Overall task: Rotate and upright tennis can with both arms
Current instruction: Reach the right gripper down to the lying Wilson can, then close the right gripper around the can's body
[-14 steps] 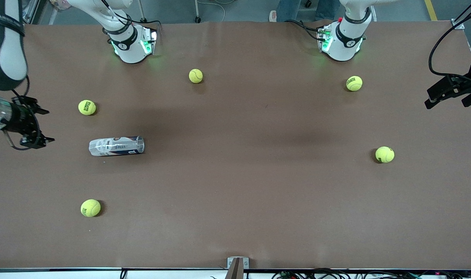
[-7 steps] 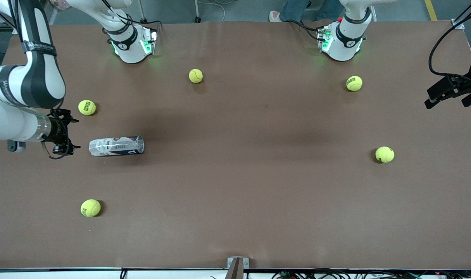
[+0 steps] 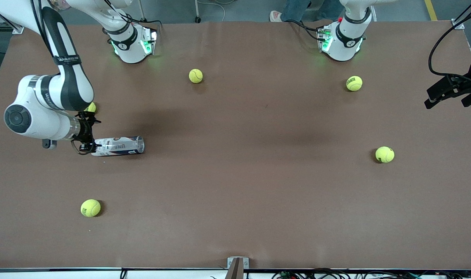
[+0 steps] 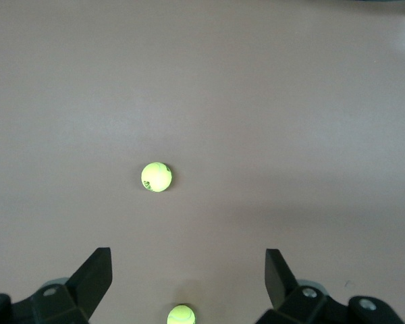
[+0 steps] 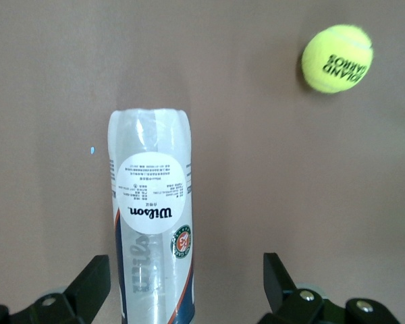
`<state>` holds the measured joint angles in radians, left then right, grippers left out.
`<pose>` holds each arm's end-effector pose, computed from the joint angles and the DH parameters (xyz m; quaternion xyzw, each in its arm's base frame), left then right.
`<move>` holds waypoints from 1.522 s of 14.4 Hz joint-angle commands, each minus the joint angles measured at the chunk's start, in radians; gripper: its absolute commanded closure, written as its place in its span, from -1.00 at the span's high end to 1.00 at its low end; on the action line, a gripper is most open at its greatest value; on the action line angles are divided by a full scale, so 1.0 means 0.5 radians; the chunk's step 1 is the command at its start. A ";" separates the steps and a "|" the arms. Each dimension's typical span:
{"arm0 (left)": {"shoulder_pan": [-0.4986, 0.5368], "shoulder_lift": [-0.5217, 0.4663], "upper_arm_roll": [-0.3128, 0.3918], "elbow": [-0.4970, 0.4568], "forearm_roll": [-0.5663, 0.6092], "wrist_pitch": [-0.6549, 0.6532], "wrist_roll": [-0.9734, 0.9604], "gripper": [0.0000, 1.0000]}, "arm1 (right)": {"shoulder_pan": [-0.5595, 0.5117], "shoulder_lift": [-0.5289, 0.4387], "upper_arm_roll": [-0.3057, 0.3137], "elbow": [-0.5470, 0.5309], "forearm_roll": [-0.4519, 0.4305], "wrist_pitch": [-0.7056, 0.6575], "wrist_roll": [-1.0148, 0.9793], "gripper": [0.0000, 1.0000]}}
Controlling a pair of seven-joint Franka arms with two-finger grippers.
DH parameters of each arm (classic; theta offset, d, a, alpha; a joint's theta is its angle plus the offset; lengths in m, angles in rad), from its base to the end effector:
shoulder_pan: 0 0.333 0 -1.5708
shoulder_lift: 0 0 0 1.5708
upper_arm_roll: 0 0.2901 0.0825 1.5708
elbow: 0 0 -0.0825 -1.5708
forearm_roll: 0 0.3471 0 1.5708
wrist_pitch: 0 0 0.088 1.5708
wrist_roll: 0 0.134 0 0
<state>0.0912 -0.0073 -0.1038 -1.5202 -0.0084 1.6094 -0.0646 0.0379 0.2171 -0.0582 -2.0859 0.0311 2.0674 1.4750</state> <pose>0.5226 -0.0079 0.6012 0.9985 0.0259 0.0480 0.0057 0.5106 -0.0080 0.2772 0.7220 -0.6818 -0.0919 0.0732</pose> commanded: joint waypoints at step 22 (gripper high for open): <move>0.011 -0.001 -0.013 0.021 0.011 -0.071 0.016 1.00 | 0.013 0.235 -0.003 -0.320 0.054 0.789 0.118 1.00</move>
<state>0.0912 -0.0073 -0.1040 -1.5202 -0.0084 1.5891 -0.0646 0.0380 0.3411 -0.0640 -2.2224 0.0356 2.4423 1.5081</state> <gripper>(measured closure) 0.000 0.000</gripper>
